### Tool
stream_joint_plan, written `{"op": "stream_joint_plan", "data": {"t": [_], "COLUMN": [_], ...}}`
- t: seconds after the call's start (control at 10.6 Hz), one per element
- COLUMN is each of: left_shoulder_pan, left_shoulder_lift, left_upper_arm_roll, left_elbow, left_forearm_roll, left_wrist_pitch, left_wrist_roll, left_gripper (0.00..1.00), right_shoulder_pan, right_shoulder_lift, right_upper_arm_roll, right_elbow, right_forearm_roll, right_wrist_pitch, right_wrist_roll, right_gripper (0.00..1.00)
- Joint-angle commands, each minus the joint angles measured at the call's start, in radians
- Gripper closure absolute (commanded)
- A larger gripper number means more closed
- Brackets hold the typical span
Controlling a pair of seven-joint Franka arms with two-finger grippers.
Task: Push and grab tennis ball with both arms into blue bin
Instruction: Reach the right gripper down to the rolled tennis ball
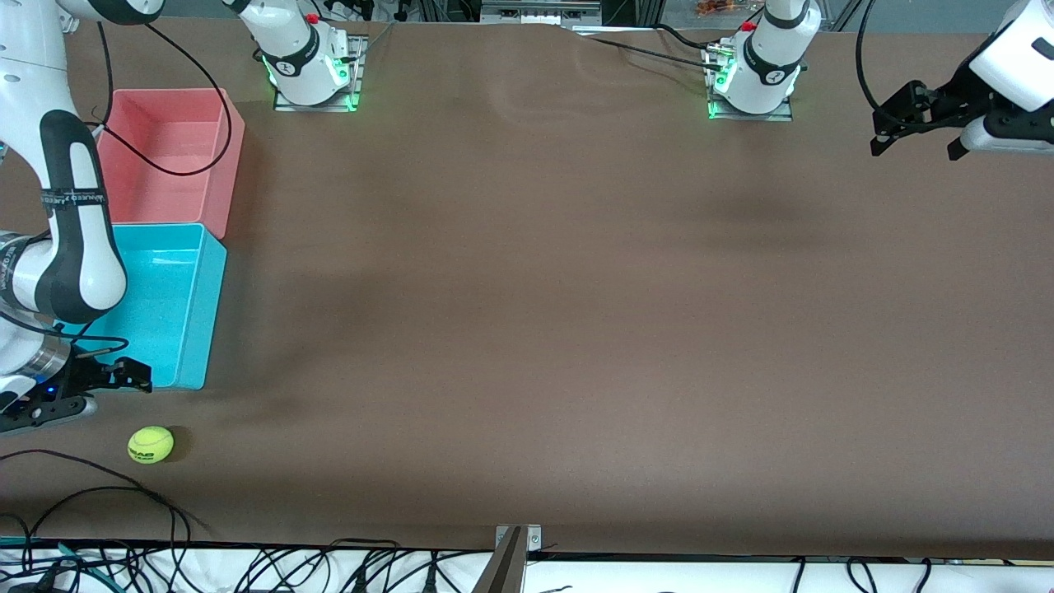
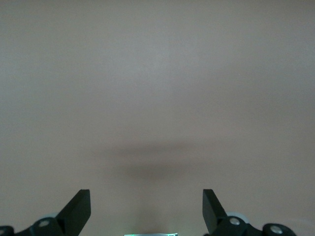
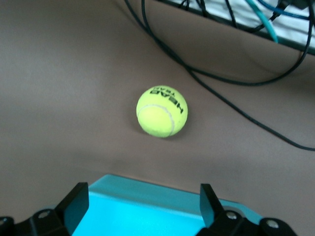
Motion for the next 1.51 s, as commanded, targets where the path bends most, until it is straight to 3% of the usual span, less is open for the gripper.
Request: {"op": "stream_joint_plan", "data": {"t": [0.0,0.57,1.42], "left_shoulder_pan": [0.006,-0.001,-0.003], "left_shoulder_lift": [0.076,0.098,0.098], "left_upper_arm_roll": [-0.014,-0.009,-0.012], "left_elbow": [0.063,0.089,0.089], "left_forearm_roll": [0.018,0.01,0.012], "left_wrist_pitch": [-0.036,-0.036,-0.036], "left_wrist_roll": [-0.018,-0.016,-0.016], "left_gripper": [0.0,0.0,0.0], "right_shoulder_pan": [-0.008,0.021,0.039], "right_shoulder_lift": [0.044,0.192,0.324], "right_upper_arm_roll": [0.012,0.022,0.008], "right_elbow": [0.036,0.219,0.395], "right_forearm_roll": [0.031,0.031,0.019], "right_wrist_pitch": [0.065,0.082,0.077], "right_wrist_roll": [0.003,0.035,0.026], "right_gripper": [0.0,0.0,0.0]}}
